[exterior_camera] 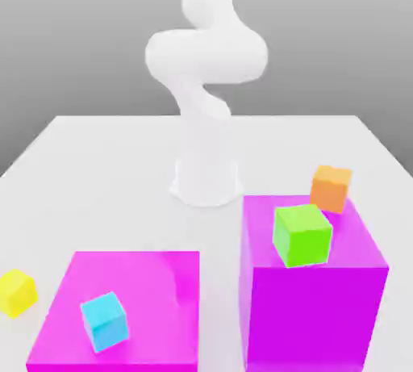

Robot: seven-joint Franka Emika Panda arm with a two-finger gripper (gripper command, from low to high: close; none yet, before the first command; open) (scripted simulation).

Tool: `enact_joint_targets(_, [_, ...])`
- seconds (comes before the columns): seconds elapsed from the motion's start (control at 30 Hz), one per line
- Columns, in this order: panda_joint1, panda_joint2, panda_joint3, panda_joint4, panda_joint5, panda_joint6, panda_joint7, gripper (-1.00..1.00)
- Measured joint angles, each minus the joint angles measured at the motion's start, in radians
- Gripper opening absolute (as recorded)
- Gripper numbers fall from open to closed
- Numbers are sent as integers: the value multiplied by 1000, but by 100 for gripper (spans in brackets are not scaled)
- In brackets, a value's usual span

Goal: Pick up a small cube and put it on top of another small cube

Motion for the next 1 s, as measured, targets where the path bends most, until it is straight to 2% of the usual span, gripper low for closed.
enact_joint_targets(0.3, [-33,329,-176,-41,67,120,-106,0])
enact_joint_targets(0.6, [-113,658,-317,-81,181,235,-245,0])
enact_joint_targets(0.9, [-260,984,-360,-119,268,354,-363,0])
enact_joint_targets(1.0, [-317,1093,-305,-101,340,424,-421,0])
